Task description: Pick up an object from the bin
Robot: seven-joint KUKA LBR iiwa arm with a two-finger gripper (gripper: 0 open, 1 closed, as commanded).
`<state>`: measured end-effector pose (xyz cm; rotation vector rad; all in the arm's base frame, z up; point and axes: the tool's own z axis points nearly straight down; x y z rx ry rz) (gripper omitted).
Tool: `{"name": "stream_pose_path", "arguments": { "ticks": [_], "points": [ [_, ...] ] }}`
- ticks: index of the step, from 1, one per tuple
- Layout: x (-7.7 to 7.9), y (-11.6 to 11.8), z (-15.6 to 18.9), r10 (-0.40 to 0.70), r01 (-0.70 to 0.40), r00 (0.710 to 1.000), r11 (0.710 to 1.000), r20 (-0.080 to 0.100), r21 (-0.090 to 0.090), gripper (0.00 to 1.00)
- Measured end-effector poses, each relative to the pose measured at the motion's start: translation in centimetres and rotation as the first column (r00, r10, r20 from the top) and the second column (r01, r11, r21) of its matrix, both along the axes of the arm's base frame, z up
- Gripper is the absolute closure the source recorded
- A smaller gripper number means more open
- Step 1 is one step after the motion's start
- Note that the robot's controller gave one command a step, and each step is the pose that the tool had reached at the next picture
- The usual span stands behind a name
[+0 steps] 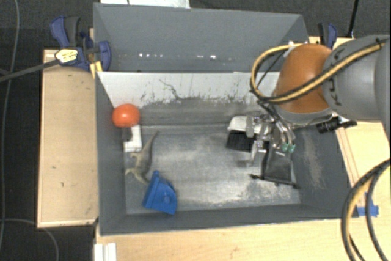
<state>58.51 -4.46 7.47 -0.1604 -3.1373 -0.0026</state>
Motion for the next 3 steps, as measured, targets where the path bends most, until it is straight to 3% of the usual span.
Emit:
{"name": "stream_pose_path", "arguments": {
  "ticks": [1,2,3],
  "points": [
    [0.02,-0.02,-0.06,0.001,-0.001,1.0,1.0,0.005,-0.001,1.0],
    [0.04,-0.04,-0.01,0.003,-0.003,1.0,1.0,0.006,-0.001,0.0],
    [0.04,-0.02,-0.04,0.004,-0.004,1.0,1.0,0.005,-0.001,1.0]
  ]
}}
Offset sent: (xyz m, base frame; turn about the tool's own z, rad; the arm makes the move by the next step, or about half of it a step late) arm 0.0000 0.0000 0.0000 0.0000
